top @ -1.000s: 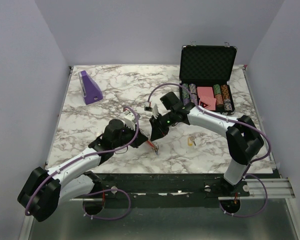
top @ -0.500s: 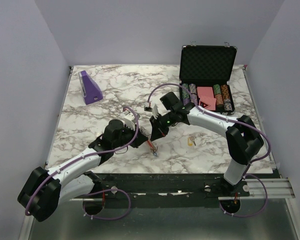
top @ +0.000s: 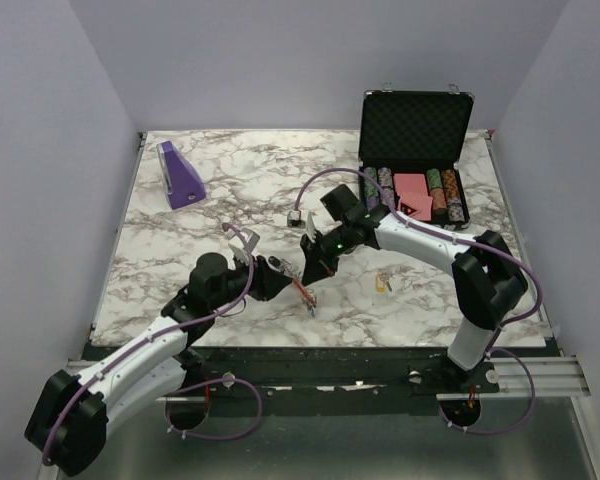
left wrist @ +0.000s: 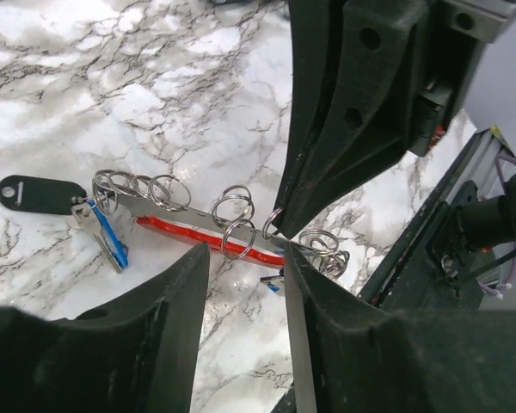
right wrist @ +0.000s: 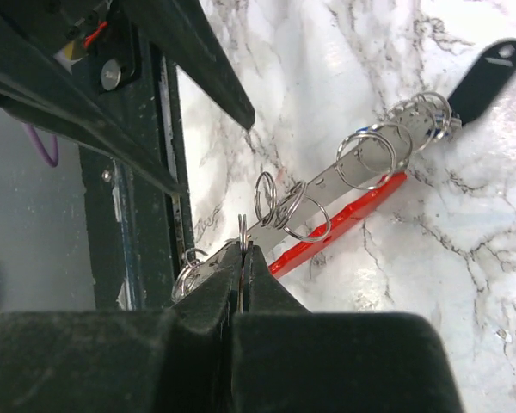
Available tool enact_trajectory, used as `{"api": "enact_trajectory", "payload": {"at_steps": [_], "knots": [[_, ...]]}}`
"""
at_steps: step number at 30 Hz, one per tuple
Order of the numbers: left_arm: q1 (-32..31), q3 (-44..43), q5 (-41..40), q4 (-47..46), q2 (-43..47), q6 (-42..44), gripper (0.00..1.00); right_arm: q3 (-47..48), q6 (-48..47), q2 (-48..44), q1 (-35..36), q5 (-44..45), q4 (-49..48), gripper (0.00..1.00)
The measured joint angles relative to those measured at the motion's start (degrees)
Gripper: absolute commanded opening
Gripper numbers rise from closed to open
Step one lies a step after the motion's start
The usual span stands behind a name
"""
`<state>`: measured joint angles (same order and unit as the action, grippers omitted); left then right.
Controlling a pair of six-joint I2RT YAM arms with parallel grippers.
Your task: Put the keys on the keyring
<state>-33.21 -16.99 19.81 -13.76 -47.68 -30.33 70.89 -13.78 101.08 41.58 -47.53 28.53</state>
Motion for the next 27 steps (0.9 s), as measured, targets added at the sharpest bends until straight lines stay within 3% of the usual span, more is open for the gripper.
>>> {"api": "enact_trajectory", "payload": {"at_steps": [5, 10, 27], "knots": [[0.0, 4.2, -0.1, -1.0, 11.9, -1.0, 0.66, 0.0, -5.1, 0.0, 0.0, -3.7, 2.1, 0.01], [-0.4, 6.2, 0.2, -4.8, 18.5, -2.4, 0.66, 0.0, -10.4, -0.4, 0.0, -8.3, 4.6, 0.01], [-5.7, 6.5, 3.8, -11.0, 10.5, -3.7, 0.6, -1.3, -19.0, -2.3, 0.0, -14.2, 5.3, 0.01]]}}
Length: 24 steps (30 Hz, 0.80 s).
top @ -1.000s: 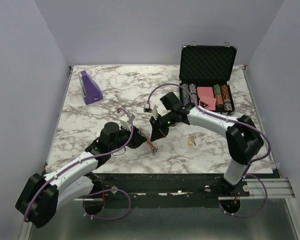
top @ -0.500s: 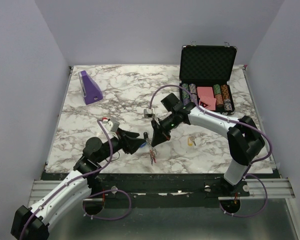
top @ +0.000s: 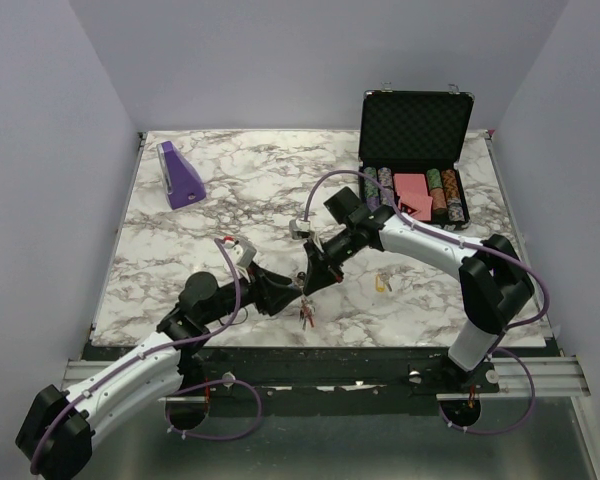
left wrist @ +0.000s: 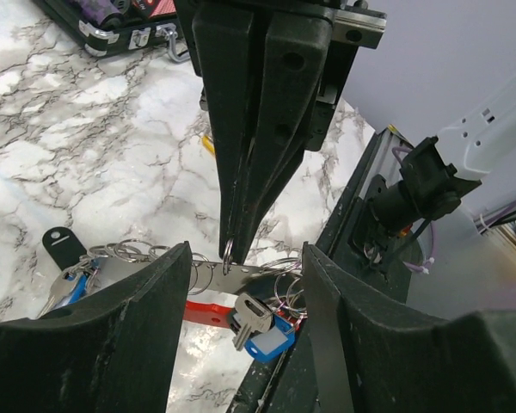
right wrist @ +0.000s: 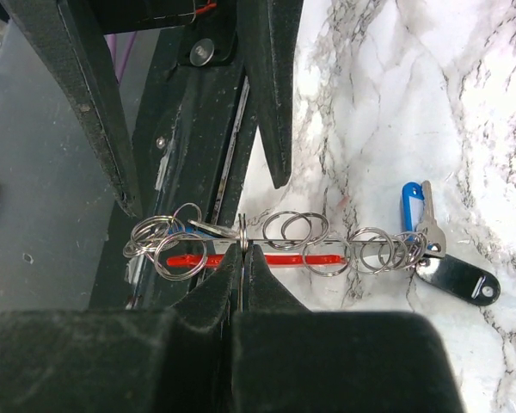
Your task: Put the keys on the keyring
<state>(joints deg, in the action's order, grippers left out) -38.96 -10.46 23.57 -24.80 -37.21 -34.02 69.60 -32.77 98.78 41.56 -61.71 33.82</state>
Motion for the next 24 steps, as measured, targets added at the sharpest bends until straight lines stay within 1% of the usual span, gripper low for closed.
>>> {"api": "enact_trajectory", "payload": {"at_steps": [8, 14, 17, 19, 21, 24], "knots": [[-1.2, 5.0, 0.0, -5.9, -1.9, 0.0, 0.52, -1.5, -3.3, 0.0, 0.0, -0.2, -0.1, 0.01], [-1.3, 6.8, 0.0, -9.6, -3.2, -0.8, 0.47, -1.7, -5.7, 0.0, 0.0, -0.8, -0.1, 0.01], [-1.3, 6.8, 0.0, -11.3, -4.1, -0.9, 0.41, -1.8, -6.3, 0.0, 0.0, -1.0, -0.1, 0.01], [-1.3, 6.8, 0.2, -12.8, -4.9, -0.9, 0.35, -1.8, -6.4, 0.0, 0.0, -1.0, -0.1, 0.01], [-1.3, 6.8, 0.5, -13.9, -6.0, -0.6, 0.33, -1.8, -6.5, 0.0, 0.0, -1.0, -0.1, 0.01], [-1.3, 6.8, 1.2, -14.9, -8.0, 0.0, 0.32, -1.8, -6.8, 0.0, 0.0, -1.1, -0.1, 0.01]]}}
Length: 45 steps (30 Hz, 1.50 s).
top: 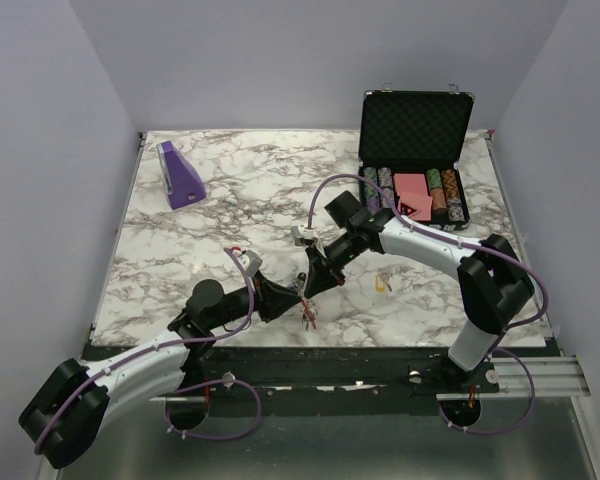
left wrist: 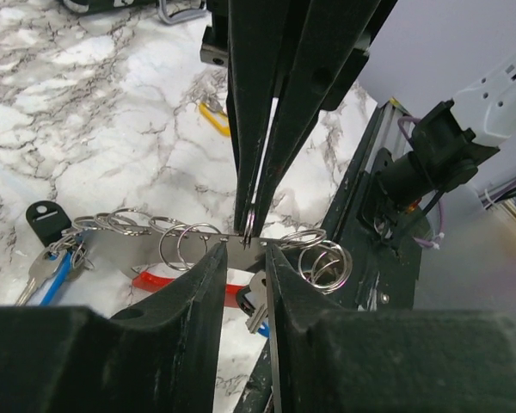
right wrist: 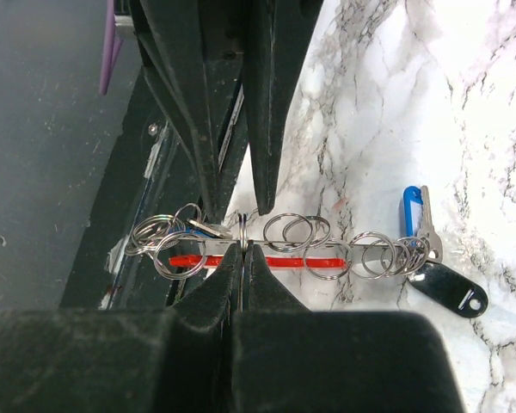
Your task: Put the keys on the keyring
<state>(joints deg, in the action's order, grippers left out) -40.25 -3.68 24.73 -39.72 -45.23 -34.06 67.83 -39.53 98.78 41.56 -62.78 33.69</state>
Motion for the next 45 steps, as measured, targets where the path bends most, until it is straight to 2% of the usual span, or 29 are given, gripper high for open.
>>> {"api": "enact_trajectory", "payload": {"at_steps": [4, 21, 24, 34, 39, 45], "knots": [[0.0, -0.3, 0.6, -0.1, -2.4, 0.5, 0.26, 0.0, 0.0, 0.0, 0.0, -0.2, 0.0, 0.01], [0.0, -2.8, 1.7, 2.6, -3.5, 2.1, 0.28, 0.0, 1.0, 0.0, 0.0, -0.4, 0.0, 0.01], [0.0, -4.4, 1.7, 4.3, -3.5, 2.8, 0.24, 0.0, 1.1, 0.0, 0.0, -0.4, 0.0, 0.01], [-0.5, -7.8, 2.1, 9.9, -4.3, 4.7, 0.0, 0.0, 1.1, 0.0, 0.0, 0.2, 0.4, 0.01], [-0.9, -10.0, 2.4, 13.2, -5.7, 5.5, 0.0, 0.0, 1.2, 0.0, -0.2, 1.0, 1.1, 0.01], [-1.2, -12.3, 2.2, 17.7, -6.3, 5.9, 0.0, 0.0, 2.3, 0.0, -0.3, 1.6, 1.6, 0.13]]}}
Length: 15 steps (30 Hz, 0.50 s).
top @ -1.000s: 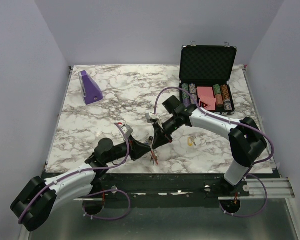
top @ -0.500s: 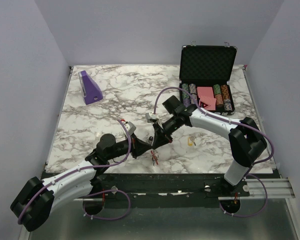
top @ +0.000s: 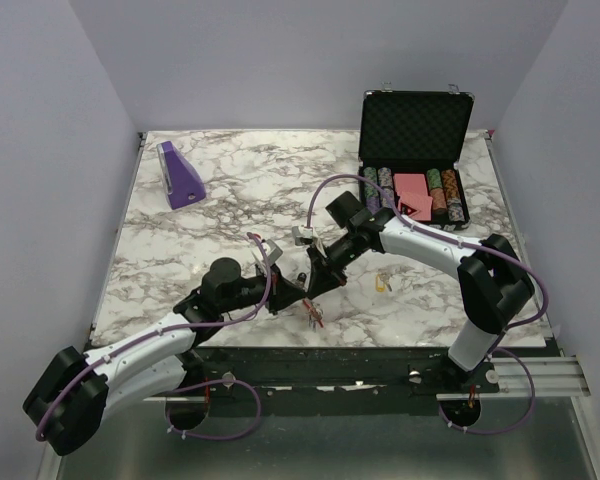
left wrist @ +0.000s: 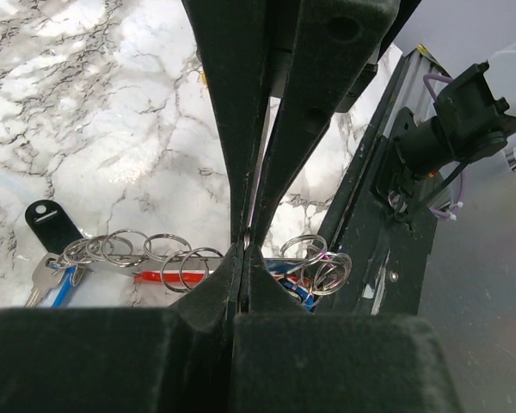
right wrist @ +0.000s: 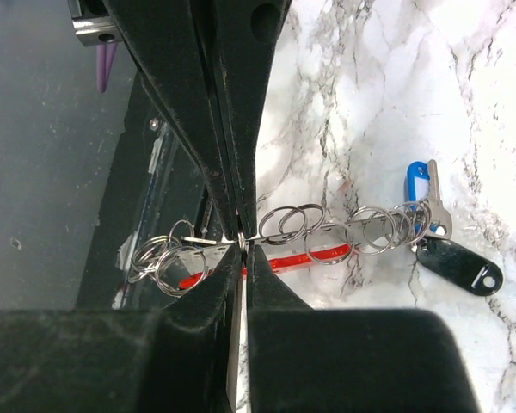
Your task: Put the keys on the keyring
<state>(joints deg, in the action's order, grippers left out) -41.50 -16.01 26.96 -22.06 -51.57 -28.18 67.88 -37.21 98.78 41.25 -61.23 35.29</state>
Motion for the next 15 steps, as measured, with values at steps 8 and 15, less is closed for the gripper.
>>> {"api": "enact_trajectory", "payload": {"at_steps": [8, 15], "knots": [[-0.3, 4.6, -4.8, -1.1, 7.6, -1.2, 0.0, 1.5, 2.5, 0.0, 0.0, -1.1, -0.5, 0.28], [-0.3, 11.2, -10.2, -6.4, 14.8, -2.4, 0.0, 1.6, 4.1, 0.7, 0.0, -4.4, -0.8, 0.36]]}}
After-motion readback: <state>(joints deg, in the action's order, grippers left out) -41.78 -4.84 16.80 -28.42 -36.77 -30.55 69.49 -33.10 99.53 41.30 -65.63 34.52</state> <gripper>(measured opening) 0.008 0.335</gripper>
